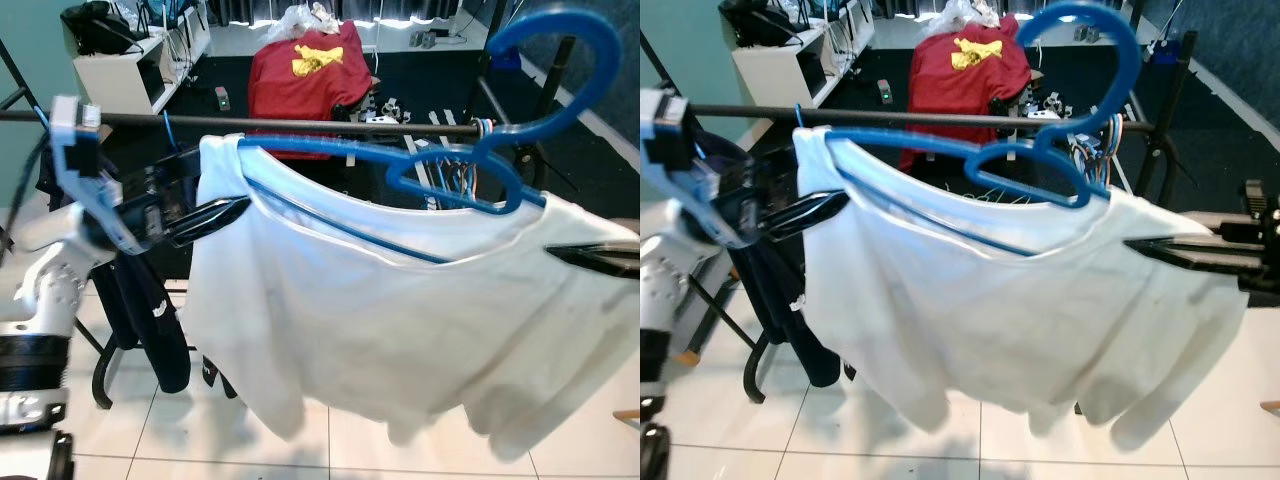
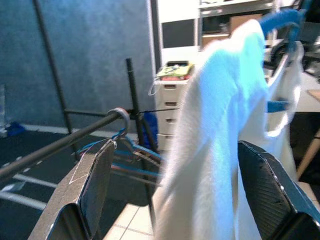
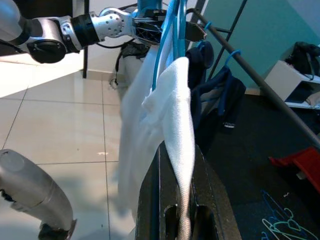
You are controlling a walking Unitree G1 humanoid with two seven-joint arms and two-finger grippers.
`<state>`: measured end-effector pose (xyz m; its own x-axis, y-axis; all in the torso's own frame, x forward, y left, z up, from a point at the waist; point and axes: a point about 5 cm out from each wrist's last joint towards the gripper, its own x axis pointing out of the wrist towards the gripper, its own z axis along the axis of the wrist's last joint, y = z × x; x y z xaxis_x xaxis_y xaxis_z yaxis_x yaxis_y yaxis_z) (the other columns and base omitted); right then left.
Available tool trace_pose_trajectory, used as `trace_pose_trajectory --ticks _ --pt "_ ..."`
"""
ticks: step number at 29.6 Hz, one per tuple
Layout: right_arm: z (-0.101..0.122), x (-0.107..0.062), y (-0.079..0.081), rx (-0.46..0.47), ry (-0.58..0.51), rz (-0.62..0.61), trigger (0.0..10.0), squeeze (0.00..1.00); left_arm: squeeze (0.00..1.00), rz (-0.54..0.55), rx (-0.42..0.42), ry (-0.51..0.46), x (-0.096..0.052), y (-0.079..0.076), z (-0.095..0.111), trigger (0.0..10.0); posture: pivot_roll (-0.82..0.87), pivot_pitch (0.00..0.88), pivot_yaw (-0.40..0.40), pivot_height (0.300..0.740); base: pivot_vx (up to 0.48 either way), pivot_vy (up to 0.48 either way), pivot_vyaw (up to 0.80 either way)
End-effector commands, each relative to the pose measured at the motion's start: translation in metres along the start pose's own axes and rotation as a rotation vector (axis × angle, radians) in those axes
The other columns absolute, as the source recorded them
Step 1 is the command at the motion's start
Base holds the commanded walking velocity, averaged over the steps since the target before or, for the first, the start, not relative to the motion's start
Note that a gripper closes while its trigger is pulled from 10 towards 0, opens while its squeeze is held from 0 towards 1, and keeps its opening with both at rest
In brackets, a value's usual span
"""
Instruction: Hang hanger
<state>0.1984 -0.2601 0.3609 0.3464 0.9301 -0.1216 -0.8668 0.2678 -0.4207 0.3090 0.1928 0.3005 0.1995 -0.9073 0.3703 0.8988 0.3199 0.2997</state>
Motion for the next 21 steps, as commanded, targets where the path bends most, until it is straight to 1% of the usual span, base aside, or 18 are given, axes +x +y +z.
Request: trace_pose_trajectory --ticks 1,2,5,6,8,9,11,12,13,15,21 --pt "0.0 0.001 -0.001 -0.014 -0.002 -0.003 0.0 0.0 0.0 -0.031 -0.032 0.006 0.0 -0.001 -0.003 10.0 -0.08 0.069 0.014 0.74 0.0 0.0 0.0" --pt "-0.001 0.001 -0.002 -0.012 -0.001 -0.002 0.0 0.0 0.0 -0.062 -0.045 0.021 -0.001 -0.004 -0.003 10.0 -0.08 0.07 0.015 0.74 0.0 0.0 0.0" --pt "-0.001 0.001 -0.002 -0.012 -0.001 -0.002 0.0 0.0 0.0 -0.062 -0.045 0.021 -0.001 -0.004 -0.003 10.0 -0.08 0.07 0.015 0.74 0.0 0.0 0.0" --pt "0.001 0.001 -0.001 -0.008 -0.007 0.001 0.0 0.0 0.0 -0.097 -0.061 0.043 -0.003 -0.007 -0.004 10.0 -0.08 0.072 0.014 0.74 0.0 0.0 0.0" --pt "0.001 0.001 -0.001 -0.008 -0.007 0.001 0.0 0.0 0.0 -0.097 -0.061 0.043 -0.003 -0.007 -0.004 10.0 -0.08 0.072 0.014 0.74 0.0 0.0 0.0" --pt "0.003 0.001 -0.001 -0.007 -0.015 0.003 0.0 0.0 0.0 -0.118 -0.082 0.075 -0.005 -0.01 -0.006 10.0 -0.08 0.072 0.014 0.74 0.0 0.0 0.0" --pt "0.003 0.001 -0.001 -0.007 -0.015 0.003 0.0 0.0 0.0 -0.118 -0.082 0.075 -0.005 -0.01 -0.006 10.0 -0.08 0.072 0.014 0.74 0.0 0.0 0.0" --pt "0.005 0.0 -0.001 -0.007 -0.019 0.001 0.0 0.0 0.0 -0.13 -0.102 0.095 -0.009 -0.012 -0.007 0.0 -0.08 0.073 0.01 0.74 0.0 0.0 0.0" --pt "0.005 0.0 -0.001 -0.007 -0.019 0.001 0.0 0.0 0.0 -0.13 -0.102 0.095 -0.009 -0.012 -0.007 0.0 -0.08 0.073 0.01 0.74 0.0 0.0 0.0" --pt "0.007 -0.002 -0.002 -0.009 -0.022 -0.01 0.0 0.0 0.0 -0.112 -0.113 0.121 -0.018 -0.012 -0.007 0.0 -0.08 0.076 0.009 0.74 0.0 0.0 0.0" --pt "0.009 -0.003 -0.003 -0.012 -0.022 -0.014 0.0 0.0 0.0 -0.087 -0.104 0.133 -0.022 -0.009 -0.007 0.0 -0.08 0.076 0.009 0.74 0.0 0.0 0.0"
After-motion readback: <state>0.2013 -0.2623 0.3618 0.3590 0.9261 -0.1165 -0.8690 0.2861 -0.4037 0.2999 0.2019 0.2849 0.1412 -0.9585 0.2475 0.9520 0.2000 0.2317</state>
